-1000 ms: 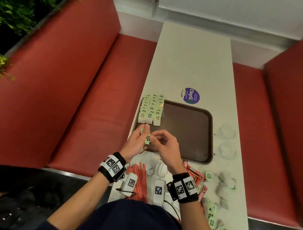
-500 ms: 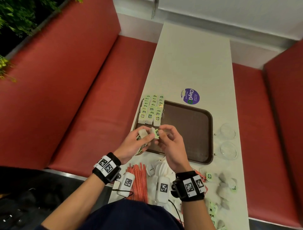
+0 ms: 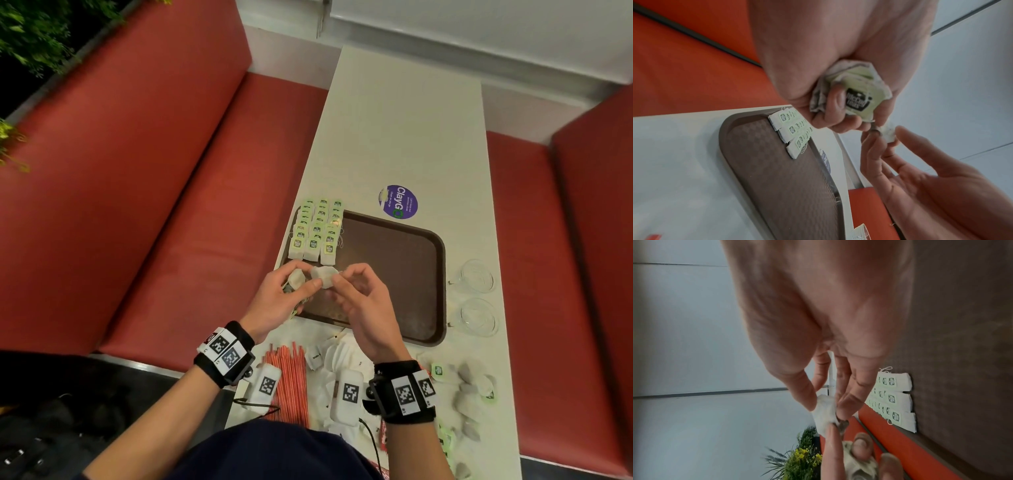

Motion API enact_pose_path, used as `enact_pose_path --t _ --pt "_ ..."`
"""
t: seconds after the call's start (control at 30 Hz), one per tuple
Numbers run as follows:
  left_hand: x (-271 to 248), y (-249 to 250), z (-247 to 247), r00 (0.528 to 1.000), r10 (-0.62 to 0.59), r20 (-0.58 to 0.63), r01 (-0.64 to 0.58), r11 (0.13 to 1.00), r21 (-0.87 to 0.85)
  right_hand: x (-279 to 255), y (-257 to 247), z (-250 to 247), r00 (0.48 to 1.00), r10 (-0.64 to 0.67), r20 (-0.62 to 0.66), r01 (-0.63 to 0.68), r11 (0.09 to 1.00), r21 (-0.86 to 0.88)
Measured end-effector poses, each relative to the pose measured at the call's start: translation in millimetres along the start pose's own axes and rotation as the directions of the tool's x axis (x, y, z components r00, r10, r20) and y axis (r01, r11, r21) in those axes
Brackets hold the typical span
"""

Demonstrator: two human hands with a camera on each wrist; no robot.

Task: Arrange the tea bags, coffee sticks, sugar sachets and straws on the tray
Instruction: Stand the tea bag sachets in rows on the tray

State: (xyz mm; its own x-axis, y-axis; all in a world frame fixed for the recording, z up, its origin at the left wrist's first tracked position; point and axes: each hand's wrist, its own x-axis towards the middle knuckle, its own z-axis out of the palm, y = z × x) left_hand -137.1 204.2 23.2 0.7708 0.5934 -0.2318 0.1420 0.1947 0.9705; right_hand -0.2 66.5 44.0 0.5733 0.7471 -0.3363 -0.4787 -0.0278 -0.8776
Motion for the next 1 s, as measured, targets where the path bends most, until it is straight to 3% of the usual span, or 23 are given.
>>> enact_pose_path --t 0.1,0.2,0.4,0.67,0.77,0.9,1.0 --pt "1 0 0 0.999 0.009 -0.037 -0.009 1.0 0.003 0 -3 0 0.999 -0.047 -0.015 0.047 0.998 -0.032" --pt "1 -1 1 0.998 0.016 -0.057 -0.015 1.0 0.019 1 -2 2 0.988 -0.136 -0.069 0.122 0.977 -0.177" --pt "2 -3 1 0.995 0.05 -0.083 -0.048 0.998 0.034 6 -8 0 0.955 -0.289 -0.065 0.223 0.845 -0.486" --pt "15 -1 -6 0.98 -0.105 0.167 0.122 0.988 -0.093 10 -43 1 0.952 -0.257 0.167 0.303 0.708 -0.638" --pt "21 2 -4 0.984 -0.084 0.159 0.093 0.994 -0.051 15 -50 0 0.939 -0.238 0.247 0.343 0.673 -0.655" --pt "23 1 -2 0.998 -0.04 0.055 0.046 0.991 -0.125 23 -52 -8 0.962 -0.237 0.137 0.272 0.772 -0.574" --pt "21 -2 -2 0.998 -0.021 0.054 0.029 0.989 -0.148 27 -46 -10 0.962 -0.27 0.039 0.256 0.842 -0.475"
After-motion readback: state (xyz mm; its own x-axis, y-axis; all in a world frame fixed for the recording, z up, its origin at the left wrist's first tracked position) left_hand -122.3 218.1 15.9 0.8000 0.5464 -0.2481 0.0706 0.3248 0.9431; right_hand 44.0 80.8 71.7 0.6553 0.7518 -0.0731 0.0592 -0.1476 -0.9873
